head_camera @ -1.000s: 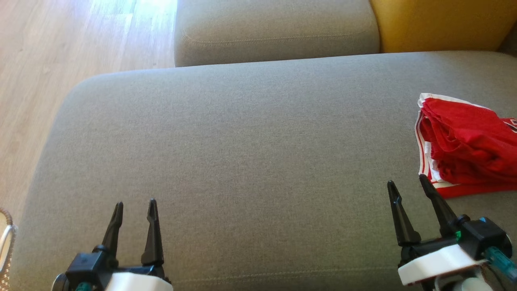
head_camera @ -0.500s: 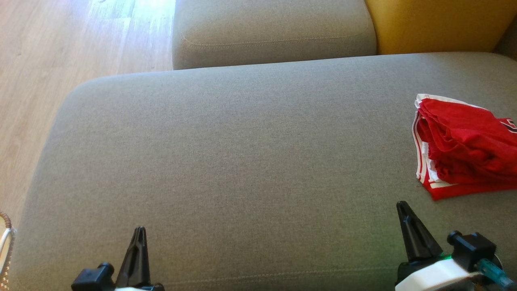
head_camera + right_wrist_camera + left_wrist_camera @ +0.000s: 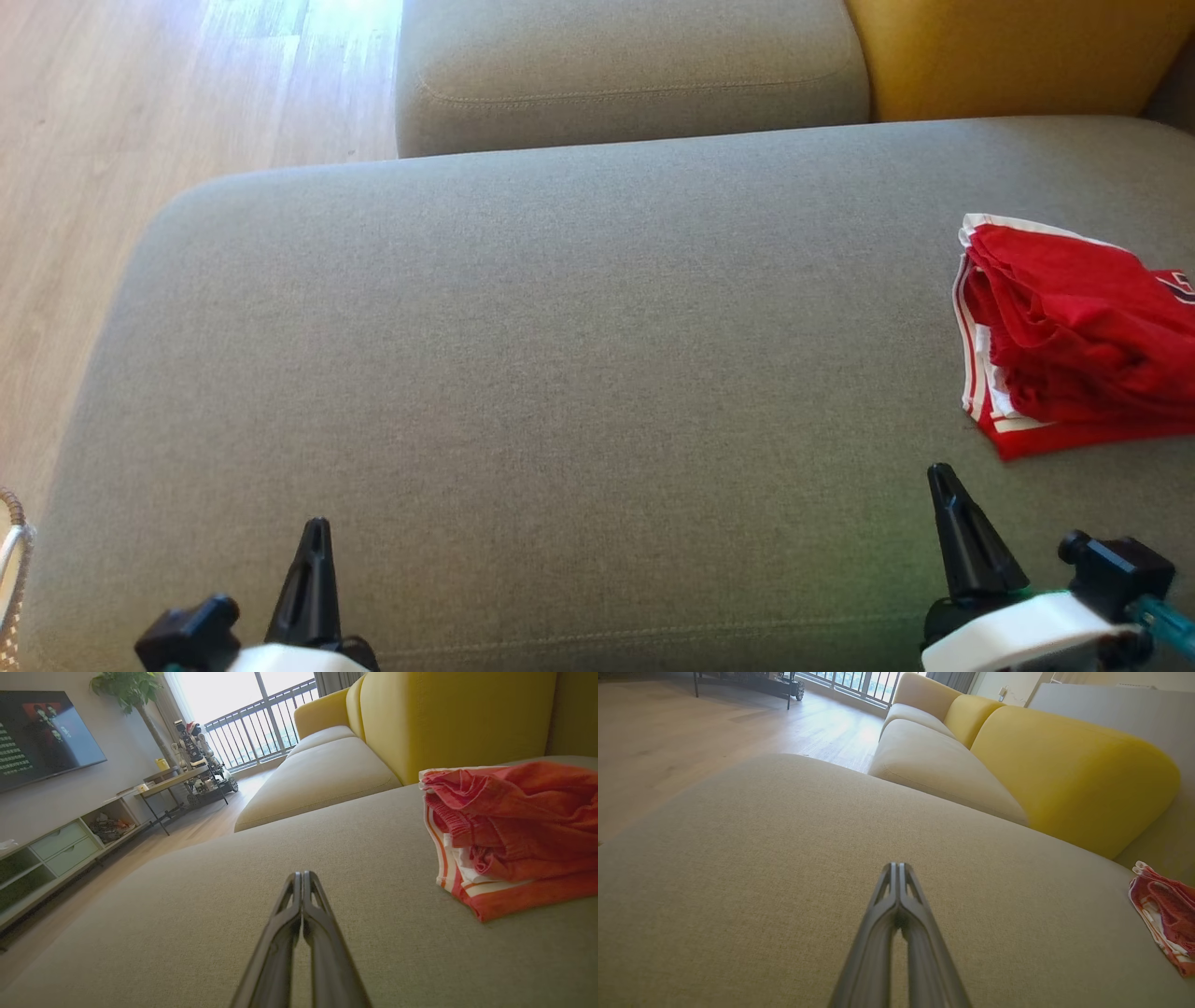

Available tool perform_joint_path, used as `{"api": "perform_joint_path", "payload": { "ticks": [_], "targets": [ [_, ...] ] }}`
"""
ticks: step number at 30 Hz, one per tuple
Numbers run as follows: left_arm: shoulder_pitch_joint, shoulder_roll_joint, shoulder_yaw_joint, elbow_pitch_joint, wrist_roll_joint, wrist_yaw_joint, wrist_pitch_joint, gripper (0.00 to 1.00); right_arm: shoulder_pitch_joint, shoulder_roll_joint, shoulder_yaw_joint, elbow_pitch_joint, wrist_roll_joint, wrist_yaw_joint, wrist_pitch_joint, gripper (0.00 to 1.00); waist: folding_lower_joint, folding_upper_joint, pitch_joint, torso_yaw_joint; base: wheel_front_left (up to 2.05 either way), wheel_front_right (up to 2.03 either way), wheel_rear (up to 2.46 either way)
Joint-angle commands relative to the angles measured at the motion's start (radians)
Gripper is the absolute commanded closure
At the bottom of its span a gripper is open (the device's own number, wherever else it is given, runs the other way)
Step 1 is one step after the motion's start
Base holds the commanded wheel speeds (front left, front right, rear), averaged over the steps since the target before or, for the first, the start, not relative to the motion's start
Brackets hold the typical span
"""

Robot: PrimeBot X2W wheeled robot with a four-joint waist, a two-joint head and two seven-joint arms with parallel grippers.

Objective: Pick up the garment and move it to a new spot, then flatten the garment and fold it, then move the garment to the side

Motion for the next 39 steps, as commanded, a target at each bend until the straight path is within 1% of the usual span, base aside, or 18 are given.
{"api": "perform_joint_path", "payload": {
  "ticks": [1,39],
  "targets": [
    [-0.049,0.013,0.014,-0.027,-0.03,-0.009,0.003,1.0,-0.056,-0.013,0.0,-0.027,0.034,0.0,0.007,1.0,0.0001,0.0,0.001,0.0,0.0,0.0,0.0],
    [-0.148,0.028,0.066,0.036,-0.47,-0.058,0.096,1.0,-0.12,-0.024,-0.01,0.012,0.484,0.0,0.104,1.0,0.0001,0.0,0.016,-0.005,0.0,0.0,0.0]
  ]
}}
